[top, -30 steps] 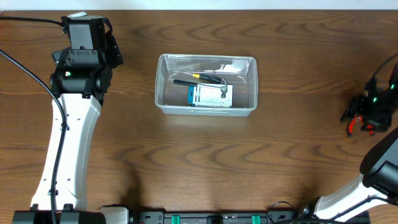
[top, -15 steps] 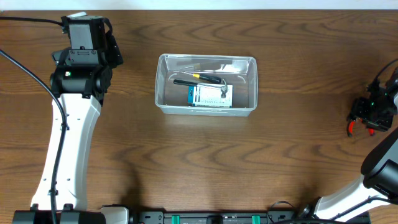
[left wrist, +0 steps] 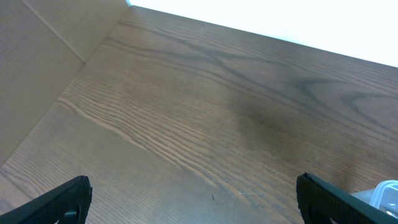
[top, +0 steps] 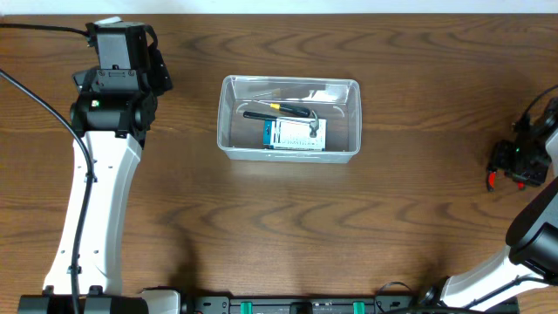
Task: Pack container
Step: 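Lift the red pliers with the right gripper toward the container, then lower the pliers into the container and open the right gripper, then lift the right gripper out of the container and away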
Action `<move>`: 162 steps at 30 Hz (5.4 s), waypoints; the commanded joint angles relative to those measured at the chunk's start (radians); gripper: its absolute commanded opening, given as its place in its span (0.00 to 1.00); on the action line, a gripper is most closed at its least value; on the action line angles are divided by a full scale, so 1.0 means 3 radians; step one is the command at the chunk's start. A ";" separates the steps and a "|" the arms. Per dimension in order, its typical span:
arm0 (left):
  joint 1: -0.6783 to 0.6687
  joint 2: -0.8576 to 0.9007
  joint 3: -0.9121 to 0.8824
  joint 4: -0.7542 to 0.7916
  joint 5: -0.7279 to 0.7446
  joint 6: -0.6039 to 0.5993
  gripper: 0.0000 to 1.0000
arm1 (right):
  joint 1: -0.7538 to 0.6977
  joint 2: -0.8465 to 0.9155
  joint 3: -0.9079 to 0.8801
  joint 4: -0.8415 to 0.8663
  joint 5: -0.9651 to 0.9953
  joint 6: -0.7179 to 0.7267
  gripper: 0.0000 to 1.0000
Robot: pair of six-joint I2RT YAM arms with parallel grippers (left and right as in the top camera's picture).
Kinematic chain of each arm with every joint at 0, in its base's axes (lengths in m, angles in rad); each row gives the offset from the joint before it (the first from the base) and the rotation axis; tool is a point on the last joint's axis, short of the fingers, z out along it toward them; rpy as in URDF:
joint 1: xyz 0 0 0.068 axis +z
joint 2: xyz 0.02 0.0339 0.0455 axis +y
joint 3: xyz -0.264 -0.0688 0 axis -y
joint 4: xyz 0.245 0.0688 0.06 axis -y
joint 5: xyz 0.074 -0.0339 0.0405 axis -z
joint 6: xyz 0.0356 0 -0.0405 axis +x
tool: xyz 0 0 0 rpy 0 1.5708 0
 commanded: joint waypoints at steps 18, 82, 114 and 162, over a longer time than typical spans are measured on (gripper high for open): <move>0.0015 0.0011 0.0029 -0.0008 -0.0066 0.0020 0.98 | 0.0015 -0.0072 -0.0454 0.0619 0.0037 0.0086 0.61; 0.0015 0.0011 0.0029 -0.0008 -0.0066 0.0020 0.98 | 0.3520 -0.0038 0.2093 -0.0011 0.0142 -0.0530 0.07; 0.0015 0.0011 0.0029 -0.0008 -0.0066 0.0020 0.98 | 0.3922 0.0974 0.2075 -0.0437 0.0006 -0.0665 0.32; 0.0015 0.0011 0.0029 -0.0008 -0.0066 0.0020 0.98 | 0.1905 -0.0729 0.2571 -0.0735 0.0469 0.0495 0.99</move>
